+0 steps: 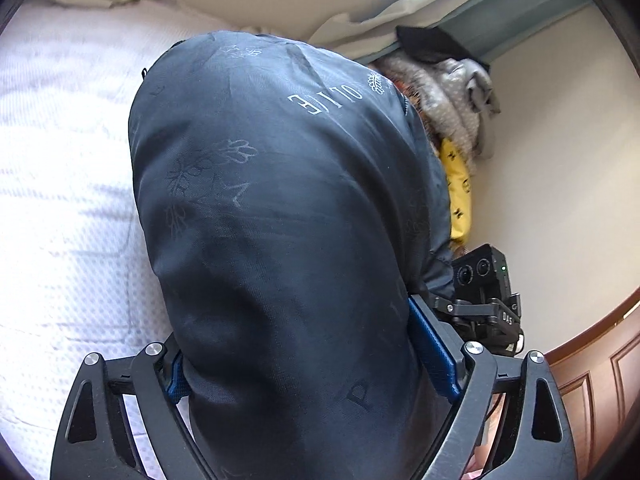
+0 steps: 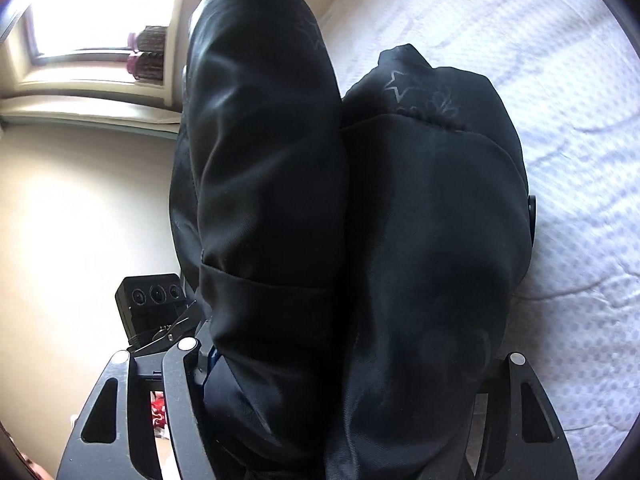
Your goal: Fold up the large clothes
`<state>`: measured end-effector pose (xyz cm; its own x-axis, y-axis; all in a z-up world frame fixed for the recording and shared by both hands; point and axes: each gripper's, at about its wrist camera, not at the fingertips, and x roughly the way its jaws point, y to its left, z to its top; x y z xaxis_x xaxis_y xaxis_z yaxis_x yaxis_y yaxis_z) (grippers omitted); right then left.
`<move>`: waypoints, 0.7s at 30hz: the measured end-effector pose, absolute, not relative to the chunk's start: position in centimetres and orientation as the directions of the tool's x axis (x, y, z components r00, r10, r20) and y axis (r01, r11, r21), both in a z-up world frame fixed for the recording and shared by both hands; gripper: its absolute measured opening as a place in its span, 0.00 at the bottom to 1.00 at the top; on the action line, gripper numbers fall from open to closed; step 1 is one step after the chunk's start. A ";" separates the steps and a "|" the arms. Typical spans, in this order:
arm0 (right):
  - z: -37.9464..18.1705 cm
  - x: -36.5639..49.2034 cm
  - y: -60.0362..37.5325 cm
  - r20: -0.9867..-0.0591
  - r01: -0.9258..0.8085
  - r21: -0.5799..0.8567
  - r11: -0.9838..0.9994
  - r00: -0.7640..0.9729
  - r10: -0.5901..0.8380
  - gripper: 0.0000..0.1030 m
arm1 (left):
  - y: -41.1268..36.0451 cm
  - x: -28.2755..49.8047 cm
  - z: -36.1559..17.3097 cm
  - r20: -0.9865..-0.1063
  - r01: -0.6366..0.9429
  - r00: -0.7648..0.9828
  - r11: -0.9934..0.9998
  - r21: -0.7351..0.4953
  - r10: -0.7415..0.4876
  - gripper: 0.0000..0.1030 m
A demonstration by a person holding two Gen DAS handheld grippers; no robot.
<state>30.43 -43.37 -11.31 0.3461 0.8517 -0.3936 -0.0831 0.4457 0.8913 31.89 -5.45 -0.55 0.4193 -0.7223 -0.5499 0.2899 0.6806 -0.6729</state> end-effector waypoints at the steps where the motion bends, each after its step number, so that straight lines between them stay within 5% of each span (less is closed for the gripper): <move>1: -11.0 30.4 -43.2 -0.386 -0.094 0.892 0.442 0.350 0.854 0.67 | -5.0 31.8 0.0 -0.537 0.297 0.432 0.676 -0.674 -0.725 0.88; 9: -8.6 31.1 -40.4 -0.333 -0.175 0.895 0.410 0.348 0.876 0.67 | -0.3 30.9 2.2 -0.498 0.306 0.502 0.684 -0.663 -0.707 0.88; 21: -13.7 33.0 -33.4 -0.313 -0.104 0.932 0.346 0.247 0.917 0.67 | 9.5 31.1 -1.6 -0.563 0.106 0.560 0.727 -0.679 -0.608 0.88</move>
<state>33.03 -33.38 -13.74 0.2471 0.9170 -0.3130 -0.1044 0.3463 0.9323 31.13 9.50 -1.59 0.5599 -0.6078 -0.5631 0.1064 0.7267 -0.6787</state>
